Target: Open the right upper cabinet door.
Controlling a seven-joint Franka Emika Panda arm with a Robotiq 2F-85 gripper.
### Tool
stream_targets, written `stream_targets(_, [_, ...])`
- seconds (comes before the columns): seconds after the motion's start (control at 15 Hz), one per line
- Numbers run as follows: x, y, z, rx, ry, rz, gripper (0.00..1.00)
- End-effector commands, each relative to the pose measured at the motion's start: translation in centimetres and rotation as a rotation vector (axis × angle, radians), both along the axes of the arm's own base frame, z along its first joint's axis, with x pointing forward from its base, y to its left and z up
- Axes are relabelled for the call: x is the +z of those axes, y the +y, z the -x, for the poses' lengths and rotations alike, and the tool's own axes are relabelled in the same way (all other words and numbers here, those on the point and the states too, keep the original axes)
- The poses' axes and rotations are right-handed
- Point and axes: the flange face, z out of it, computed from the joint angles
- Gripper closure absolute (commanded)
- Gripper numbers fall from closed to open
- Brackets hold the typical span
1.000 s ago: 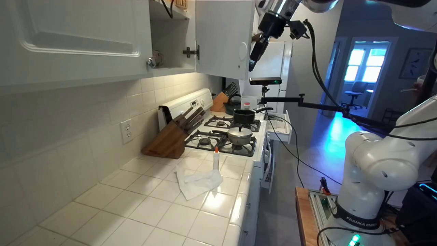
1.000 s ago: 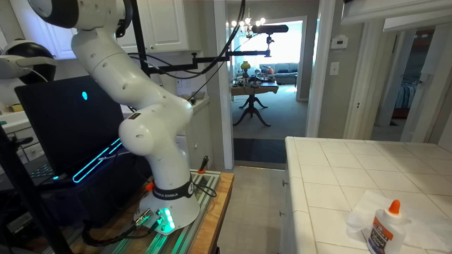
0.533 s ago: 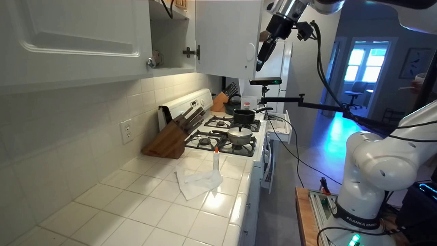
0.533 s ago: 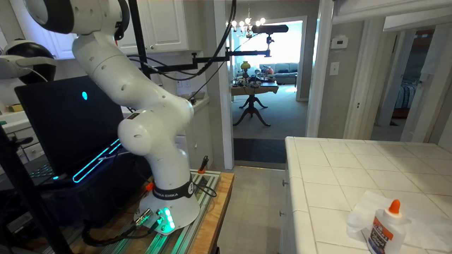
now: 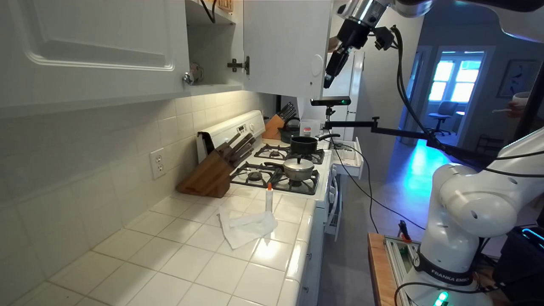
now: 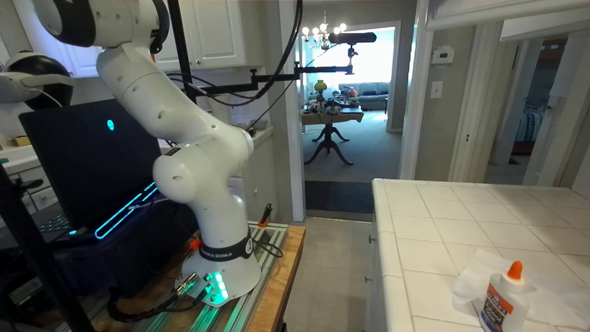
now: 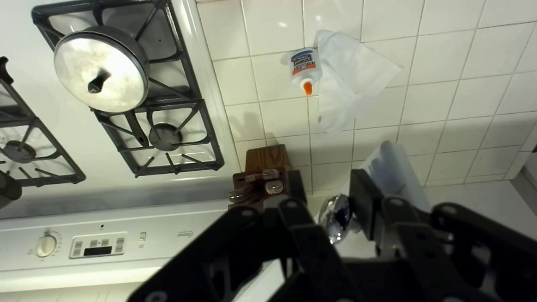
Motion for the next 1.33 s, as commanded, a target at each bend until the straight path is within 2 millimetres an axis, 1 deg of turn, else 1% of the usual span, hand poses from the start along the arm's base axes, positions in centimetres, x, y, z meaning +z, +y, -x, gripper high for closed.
stream_targets(0.0, [0.8, -2.5, -1.0, -0.057, -0.044, 0.039, 0.91])
stream_targets(0.2, [0.7, -3.5, -0.8, -0.065, -0.043, 0.034, 0.91])
stream_targets(0.6, [0.7, -5.7, 0.3, -0.073, -0.059, 0.016, 0.91])
stream_targets(1.0, [1.1, -7.9, 1.3, -0.1, -0.07, 0.013, 0.91])
stream_targets(1.27, [1.4, -9.7, 1.8, -0.138, -0.096, 0.023, 0.91])
